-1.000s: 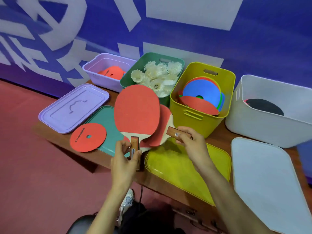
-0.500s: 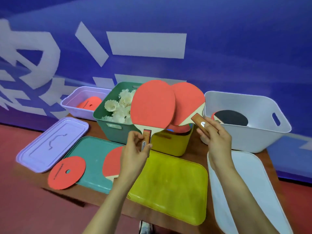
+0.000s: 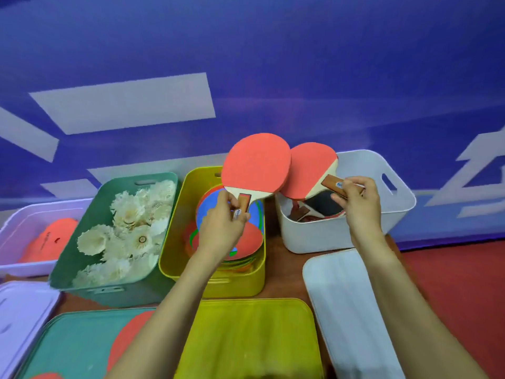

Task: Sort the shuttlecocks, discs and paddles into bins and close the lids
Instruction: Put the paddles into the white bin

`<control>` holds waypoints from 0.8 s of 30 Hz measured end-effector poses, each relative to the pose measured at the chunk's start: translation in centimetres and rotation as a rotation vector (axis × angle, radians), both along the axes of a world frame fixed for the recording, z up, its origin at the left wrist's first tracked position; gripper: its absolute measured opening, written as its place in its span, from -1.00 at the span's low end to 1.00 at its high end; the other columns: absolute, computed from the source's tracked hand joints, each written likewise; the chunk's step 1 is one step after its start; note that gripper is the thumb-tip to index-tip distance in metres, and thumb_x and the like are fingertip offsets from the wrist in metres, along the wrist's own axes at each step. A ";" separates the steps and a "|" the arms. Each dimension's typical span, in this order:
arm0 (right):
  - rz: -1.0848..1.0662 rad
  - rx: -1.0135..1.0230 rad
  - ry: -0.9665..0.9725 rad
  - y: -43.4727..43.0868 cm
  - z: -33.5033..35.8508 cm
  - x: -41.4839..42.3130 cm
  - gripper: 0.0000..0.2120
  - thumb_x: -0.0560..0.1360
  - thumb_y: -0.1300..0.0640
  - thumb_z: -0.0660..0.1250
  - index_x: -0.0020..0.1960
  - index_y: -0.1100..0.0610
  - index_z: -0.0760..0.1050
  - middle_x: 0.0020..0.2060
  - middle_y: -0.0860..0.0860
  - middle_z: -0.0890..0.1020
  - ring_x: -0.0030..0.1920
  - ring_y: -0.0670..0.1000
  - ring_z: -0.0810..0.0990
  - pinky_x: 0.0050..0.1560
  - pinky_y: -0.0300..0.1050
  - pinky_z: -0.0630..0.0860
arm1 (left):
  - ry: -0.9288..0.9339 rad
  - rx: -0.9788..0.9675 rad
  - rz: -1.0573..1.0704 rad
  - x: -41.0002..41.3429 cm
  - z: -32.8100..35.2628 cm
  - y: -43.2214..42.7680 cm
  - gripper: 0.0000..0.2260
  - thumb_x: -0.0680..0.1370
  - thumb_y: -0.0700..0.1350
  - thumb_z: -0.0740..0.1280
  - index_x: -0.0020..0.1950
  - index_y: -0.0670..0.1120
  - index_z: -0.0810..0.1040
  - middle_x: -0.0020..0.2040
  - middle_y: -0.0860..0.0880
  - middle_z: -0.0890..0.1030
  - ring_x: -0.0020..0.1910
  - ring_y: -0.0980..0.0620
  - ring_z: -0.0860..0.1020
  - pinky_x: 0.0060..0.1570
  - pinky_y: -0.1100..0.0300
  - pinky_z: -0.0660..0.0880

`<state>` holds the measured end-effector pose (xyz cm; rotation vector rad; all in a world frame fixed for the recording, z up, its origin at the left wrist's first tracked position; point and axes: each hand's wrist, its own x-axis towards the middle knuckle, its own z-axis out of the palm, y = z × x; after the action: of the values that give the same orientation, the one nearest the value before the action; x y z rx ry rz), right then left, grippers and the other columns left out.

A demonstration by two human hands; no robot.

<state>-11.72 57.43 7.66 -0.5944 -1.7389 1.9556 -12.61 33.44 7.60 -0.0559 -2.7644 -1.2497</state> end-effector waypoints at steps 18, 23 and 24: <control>0.310 -0.378 -0.507 16.0 -5.7 -10.2 -0.88 0.59 0.29 0.16 -0.12 0.19 0.37 -0.14 0.14 0.51 -0.17 0.09 0.55 0.03 0.02 0.53 | -0.037 -0.152 0.012 -4.8 -1.4 15.6 -0.81 0.49 -0.15 0.33 -0.10 -0.04 0.30 -0.20 0.03 0.51 -0.16 -0.15 0.49 -0.20 0.03 0.38; 0.360 -0.253 -0.662 16.7 -6.6 -12.1 -0.92 0.53 0.34 0.24 -0.12 0.22 0.43 -0.21 0.08 0.54 -0.24 0.04 0.55 0.18 0.05 0.51 | -0.065 -0.239 0.027 -5.5 -1.8 16.3 -0.80 0.48 -0.13 0.34 -0.09 -0.03 0.30 -0.22 -0.03 0.53 -0.16 -0.17 0.50 -0.24 0.05 0.37; 0.368 -0.180 -0.694 16.6 -6.7 -12.5 -0.92 0.47 0.34 0.32 -0.05 0.25 0.45 -0.19 0.09 0.56 -0.21 0.02 0.55 0.11 0.02 0.54 | -0.075 -0.251 0.028 -5.7 -1.9 16.3 -0.80 0.48 -0.13 0.34 -0.09 -0.03 0.30 -0.23 -0.03 0.53 -0.16 -0.17 0.50 -0.24 0.05 0.37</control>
<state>-24.20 74.02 0.97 -1.2014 -2.2060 2.3542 -18.30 49.72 5.73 0.0102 -2.9594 -0.9104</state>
